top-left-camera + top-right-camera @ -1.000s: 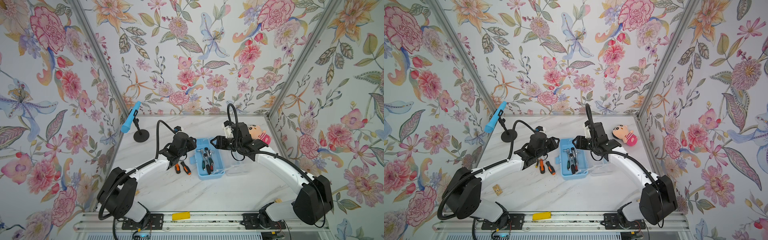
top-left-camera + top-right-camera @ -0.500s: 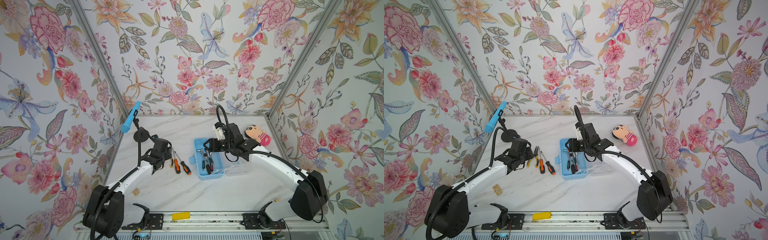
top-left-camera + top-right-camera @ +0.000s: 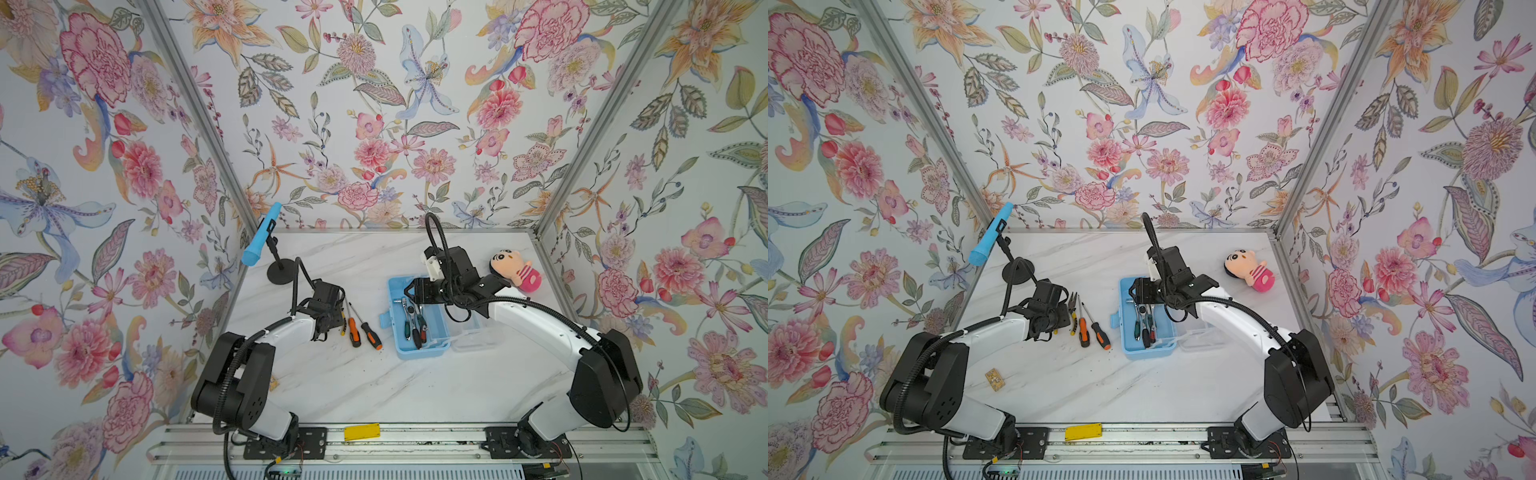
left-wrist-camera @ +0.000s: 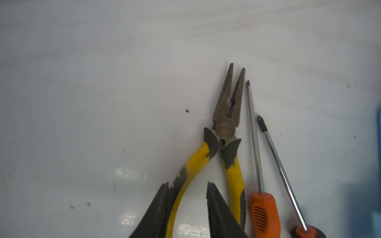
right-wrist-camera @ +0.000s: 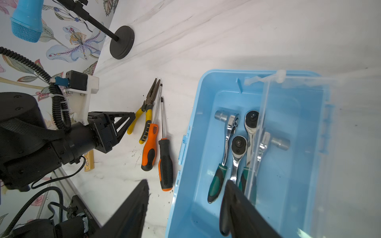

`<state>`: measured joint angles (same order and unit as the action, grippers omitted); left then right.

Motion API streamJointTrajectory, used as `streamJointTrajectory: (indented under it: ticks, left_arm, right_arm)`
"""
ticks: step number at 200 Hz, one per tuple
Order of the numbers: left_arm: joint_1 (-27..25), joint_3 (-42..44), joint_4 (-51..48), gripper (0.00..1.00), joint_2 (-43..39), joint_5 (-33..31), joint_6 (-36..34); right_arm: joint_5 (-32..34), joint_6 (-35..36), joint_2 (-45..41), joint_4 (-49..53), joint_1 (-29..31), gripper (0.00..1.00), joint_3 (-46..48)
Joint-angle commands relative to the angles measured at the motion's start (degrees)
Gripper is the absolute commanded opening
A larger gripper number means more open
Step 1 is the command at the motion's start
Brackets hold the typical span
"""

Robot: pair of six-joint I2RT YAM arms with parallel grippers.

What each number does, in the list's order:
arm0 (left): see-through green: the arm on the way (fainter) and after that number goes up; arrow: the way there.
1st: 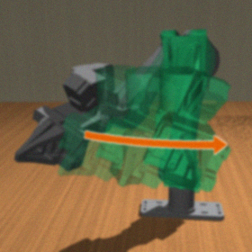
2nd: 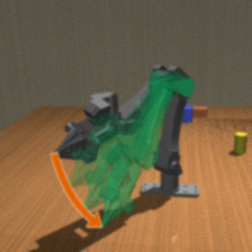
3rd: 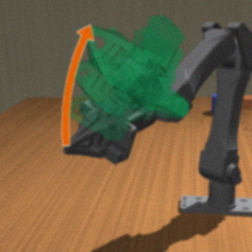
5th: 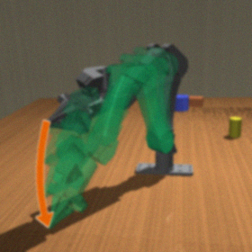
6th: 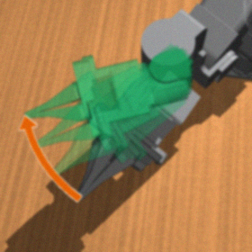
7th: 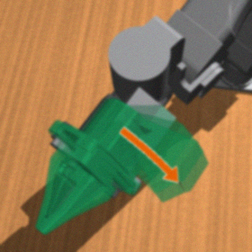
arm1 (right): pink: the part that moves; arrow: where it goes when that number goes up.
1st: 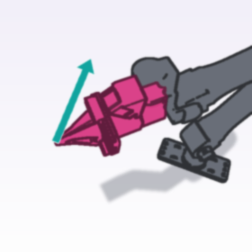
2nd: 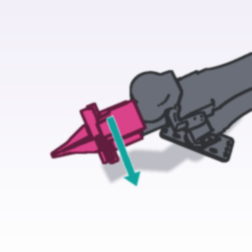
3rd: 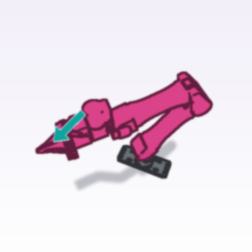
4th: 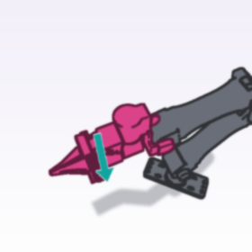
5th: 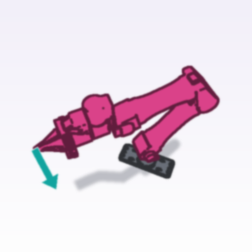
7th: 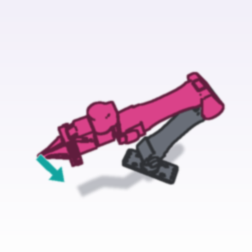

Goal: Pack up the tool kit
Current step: 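Move the left gripper back over the yellow-handled pliers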

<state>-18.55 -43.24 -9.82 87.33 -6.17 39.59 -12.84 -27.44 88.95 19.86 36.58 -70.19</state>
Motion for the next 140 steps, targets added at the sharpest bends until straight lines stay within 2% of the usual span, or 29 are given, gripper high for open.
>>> streamJointTrajectory:
  ticks: [1, 99, 140]
  left_arm:
    - [0.85, 0.61, 1.65, 0.35, 1.27, 0.74, -1.33]
    - [1.53, 2.13, 2.86, 0.31, 4.54, 0.80, -1.68]
    - [1.51, 2.54, 3.74, 0.24, 5.79, 0.90, -1.74]
  right_arm:
    - [0.72, 0.37, 0.77, 0.53, 0.25, 0.60, -2.05]
    - [0.71, 0.26, 1.71, 0.53, 0.19, 0.60, -2.32]
    - [0.88, 0.11, 2.10, 0.49, 0.19, 0.60, -2.03]
